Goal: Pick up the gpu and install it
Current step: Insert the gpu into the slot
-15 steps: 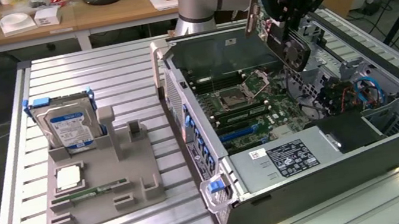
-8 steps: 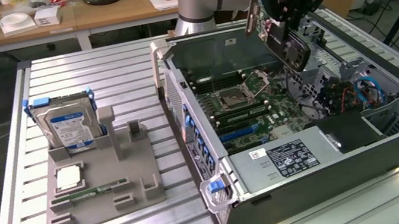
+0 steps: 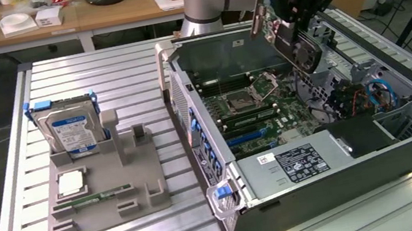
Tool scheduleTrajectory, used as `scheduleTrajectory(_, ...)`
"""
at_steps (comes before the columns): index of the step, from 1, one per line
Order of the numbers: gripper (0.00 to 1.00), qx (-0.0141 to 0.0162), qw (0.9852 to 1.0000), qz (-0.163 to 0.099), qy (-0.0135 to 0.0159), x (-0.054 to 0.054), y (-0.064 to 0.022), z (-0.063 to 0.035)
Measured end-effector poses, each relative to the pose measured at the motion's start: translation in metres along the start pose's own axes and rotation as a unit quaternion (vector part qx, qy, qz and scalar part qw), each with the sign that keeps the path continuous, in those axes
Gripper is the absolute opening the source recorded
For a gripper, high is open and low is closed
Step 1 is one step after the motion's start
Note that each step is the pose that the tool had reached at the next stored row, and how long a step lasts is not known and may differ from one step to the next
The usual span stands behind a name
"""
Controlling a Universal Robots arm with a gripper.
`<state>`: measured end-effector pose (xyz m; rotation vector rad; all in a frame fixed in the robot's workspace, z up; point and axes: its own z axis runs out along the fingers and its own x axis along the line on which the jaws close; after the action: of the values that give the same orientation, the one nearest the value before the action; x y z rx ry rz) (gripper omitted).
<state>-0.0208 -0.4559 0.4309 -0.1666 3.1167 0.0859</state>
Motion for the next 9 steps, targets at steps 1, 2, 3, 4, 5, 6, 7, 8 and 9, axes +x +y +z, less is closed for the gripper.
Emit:
scheduleTrajectory(1,0.26,-0.0001,1.0000,-0.004,0.0002,0.0000,0.0000,0.0000)
scheduleTrajectory(2,0.26,-0.0001,1.0000,-0.008,0.0005,0.0000,0.0000,0.0000)
scheduleTrajectory(3,0.26,-0.0003,0.9999,-0.013,0.0007,0.0000,0.0000,0.0000)
scheduleTrajectory(4,0.26,-0.0004,0.9999,-0.017,0.0009,0.0000,0.0000,0.0000)
scheduleTrajectory(5,0.26,-0.0005,0.9998,-0.022,0.0012,0.0000,0.0000,0.0000)
scheduleTrajectory(6,0.26,-0.0006,0.9996,-0.027,0.0015,0.0000,0.0000,0.0000)
scheduleTrajectory(7,0.26,-0.0007,0.9995,-0.032,0.0017,0.0000,0.0000,0.0000)
scheduleTrajectory(8,0.26,-0.0008,0.9993,-0.037,0.0020,0.0000,0.0000,0.0000)
scheduleTrajectory(9,0.26,-0.0009,0.9991,-0.043,0.0023,0.0000,0.0000,0.0000)
